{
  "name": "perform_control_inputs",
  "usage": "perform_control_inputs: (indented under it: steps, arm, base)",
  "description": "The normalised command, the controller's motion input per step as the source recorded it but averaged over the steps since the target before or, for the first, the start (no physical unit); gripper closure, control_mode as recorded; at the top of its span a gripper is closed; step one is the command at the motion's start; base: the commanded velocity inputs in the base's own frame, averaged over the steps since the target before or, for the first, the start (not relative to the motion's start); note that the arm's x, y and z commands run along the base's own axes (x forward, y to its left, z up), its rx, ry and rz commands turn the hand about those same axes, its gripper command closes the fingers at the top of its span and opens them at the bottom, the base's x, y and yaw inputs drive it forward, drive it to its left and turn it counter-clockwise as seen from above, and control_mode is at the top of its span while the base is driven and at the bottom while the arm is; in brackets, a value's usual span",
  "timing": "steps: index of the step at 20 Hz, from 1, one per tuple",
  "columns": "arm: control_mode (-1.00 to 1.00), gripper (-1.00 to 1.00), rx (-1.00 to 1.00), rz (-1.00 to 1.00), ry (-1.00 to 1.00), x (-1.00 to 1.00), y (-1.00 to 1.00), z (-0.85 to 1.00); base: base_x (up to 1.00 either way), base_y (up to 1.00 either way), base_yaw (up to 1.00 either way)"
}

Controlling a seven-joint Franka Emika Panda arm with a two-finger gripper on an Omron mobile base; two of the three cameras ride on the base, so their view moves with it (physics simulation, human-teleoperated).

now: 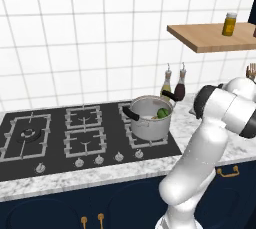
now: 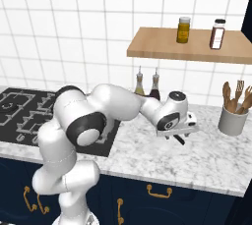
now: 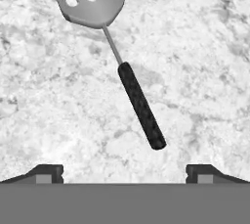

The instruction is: Put the onion and avocado in the pot. Retrieve the spatula and lightly stir the vegetables in the pot.

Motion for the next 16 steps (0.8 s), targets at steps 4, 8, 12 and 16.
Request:
perform_control_inputs:
  steps: [4, 8, 12, 16]
  arm:
    - [-1.00, -1.00, 0.00, 0.11, 0.00, 0.15, -0.30, -0.61]
    - [-1.00, -1.00, 0.00, 0.13, -0.01, 0.21, -0.19, -0.36]
    - [-1.00, -1.00, 0.00, 0.16, 0.00, 0.43, -0.36, -0.05]
    - [-1.00, -1.00, 0.00, 0.16, 0.00, 0.54, -0.14, -0.12]
  base:
    - [0.00, 0.00, 0.00]
    - [0.00, 0.00, 0.00]
    - [0.00, 0.00, 0.00]
    - [0.00, 0.00, 0.00]
